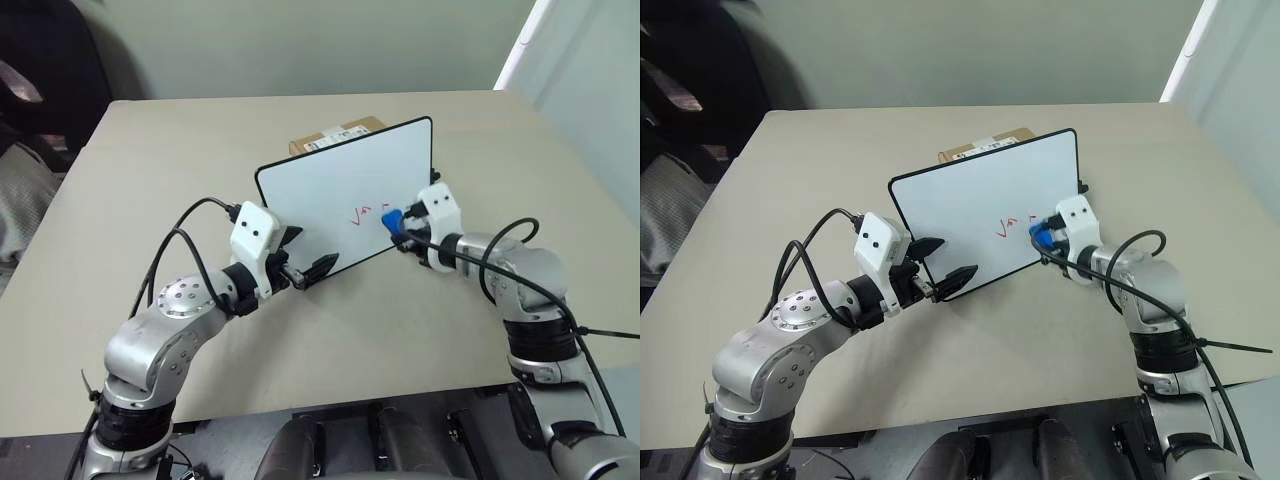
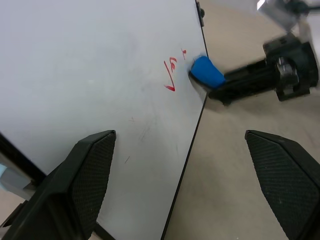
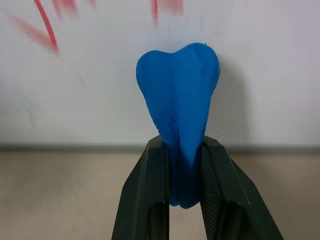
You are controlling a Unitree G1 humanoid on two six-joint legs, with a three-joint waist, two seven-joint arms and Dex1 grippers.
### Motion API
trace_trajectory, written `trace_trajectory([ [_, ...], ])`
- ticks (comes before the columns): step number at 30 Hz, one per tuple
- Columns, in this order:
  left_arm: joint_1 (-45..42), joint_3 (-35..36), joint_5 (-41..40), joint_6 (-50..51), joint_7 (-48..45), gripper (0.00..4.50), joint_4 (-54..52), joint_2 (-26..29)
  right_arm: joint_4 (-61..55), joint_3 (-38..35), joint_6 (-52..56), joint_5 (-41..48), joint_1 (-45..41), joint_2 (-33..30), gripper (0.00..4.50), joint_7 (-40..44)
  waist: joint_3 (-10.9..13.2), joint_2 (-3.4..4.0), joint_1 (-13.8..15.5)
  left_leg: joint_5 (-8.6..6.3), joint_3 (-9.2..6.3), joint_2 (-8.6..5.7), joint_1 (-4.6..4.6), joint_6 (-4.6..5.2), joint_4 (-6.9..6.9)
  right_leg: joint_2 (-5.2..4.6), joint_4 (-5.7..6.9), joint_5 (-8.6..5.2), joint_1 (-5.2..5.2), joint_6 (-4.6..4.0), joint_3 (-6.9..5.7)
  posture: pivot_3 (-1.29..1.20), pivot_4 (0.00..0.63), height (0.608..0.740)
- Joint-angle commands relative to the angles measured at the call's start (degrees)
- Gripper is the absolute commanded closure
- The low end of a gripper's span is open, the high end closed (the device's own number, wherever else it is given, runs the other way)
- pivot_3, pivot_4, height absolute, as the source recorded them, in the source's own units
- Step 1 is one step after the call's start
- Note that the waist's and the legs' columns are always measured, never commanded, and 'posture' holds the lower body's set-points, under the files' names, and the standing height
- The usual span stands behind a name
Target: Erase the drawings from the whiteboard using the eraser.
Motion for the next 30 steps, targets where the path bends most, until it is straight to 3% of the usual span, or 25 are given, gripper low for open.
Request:
trace_trajectory([
  [1, -0.46, 0.84, -0.13, -0.78, 0.16, 0.00, -1.11, -0.12, -1.19, -2.66, -2.08, 1.07, -4.40, 0.55, 3.90, -0.44, 0.00, 0.00, -0.01, 0.00, 0.00, 0.00, 0.00, 0.00, -0.01, 0.00, 0.00, -0.01, 0.00, -0.01, -0.01, 0.00, 0.150, 0.740],
  [19, 0.47, 1.56, -0.64, -0.38, 1.07, 0.00, -2.06, -0.18, 1.92, -1.87, 2.77, 2.55, -0.57, -1.25, 3.90, 1.96, 0.00, 0.00, 0.03, 0.03, -0.02, 0.03, 0.01, -0.04, 0.00, 0.00, 0.03, -0.01, 0.02, -0.11, -0.08, 0.00, 0.150, 0.740],
  [30, 0.48, 1.54, -0.93, -0.45, 0.92, 0.00, -1.94, -0.15, -0.11, -1.52, 1.66, 3.99, -7.21, 1.25, 3.90, 1.91, 0.00, 0.00, -0.08, 0.03, -0.02, 0.04, -0.01, -0.05, -0.04, 0.01, 0.05, -0.03, -0.04, -0.14, -0.08, 0.00, 0.150, 0.740],
])
